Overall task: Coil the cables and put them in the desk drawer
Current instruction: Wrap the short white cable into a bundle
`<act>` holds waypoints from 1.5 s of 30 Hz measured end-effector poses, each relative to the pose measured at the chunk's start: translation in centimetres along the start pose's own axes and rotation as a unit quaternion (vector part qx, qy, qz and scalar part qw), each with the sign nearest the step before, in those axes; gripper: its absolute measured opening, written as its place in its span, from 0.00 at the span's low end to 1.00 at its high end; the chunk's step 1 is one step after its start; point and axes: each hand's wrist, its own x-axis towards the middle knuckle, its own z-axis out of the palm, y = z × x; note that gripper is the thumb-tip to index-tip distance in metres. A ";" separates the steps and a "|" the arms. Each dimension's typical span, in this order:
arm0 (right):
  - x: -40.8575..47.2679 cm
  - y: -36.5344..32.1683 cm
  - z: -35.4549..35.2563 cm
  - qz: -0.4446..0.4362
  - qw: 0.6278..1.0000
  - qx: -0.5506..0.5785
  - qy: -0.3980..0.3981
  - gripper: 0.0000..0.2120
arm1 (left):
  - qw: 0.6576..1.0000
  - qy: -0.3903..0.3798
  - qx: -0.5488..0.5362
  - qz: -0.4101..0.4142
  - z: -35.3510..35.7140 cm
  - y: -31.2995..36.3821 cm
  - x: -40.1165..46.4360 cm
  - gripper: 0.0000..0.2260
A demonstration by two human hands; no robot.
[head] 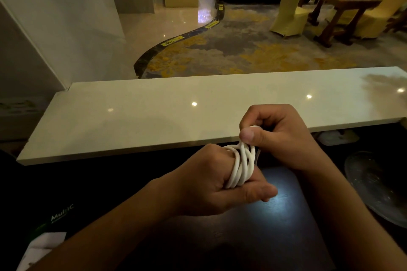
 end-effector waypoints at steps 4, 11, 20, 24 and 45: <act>0.3 1.3 0.0 0.023 0.999 0.031 0.034 0.08 | 0.999 0.034 -0.019 0.018 0.3 0.3 -0.2 0.10; -0.1 3.6 0.5 0.083 0.994 0.057 0.046 0.09 | 0.987 0.151 -0.025 0.044 0.6 0.7 -0.4 0.10; -0.9 5.4 2.1 0.143 0.990 0.005 0.013 0.16 | 0.956 0.273 -0.106 -0.021 0.8 -0.5 -0.3 0.15; -1.4 6.3 2.8 0.171 0.984 0.004 -0.058 0.17 | 0.947 0.302 -0.104 -0.027 0.5 -1.7 0.2 0.19; -2.0 2.5 0.8 0.080 0.977 -0.172 -0.097 0.09 | 0.972 0.197 0.004 -0.131 -0.6 -8.5 -1.9 0.26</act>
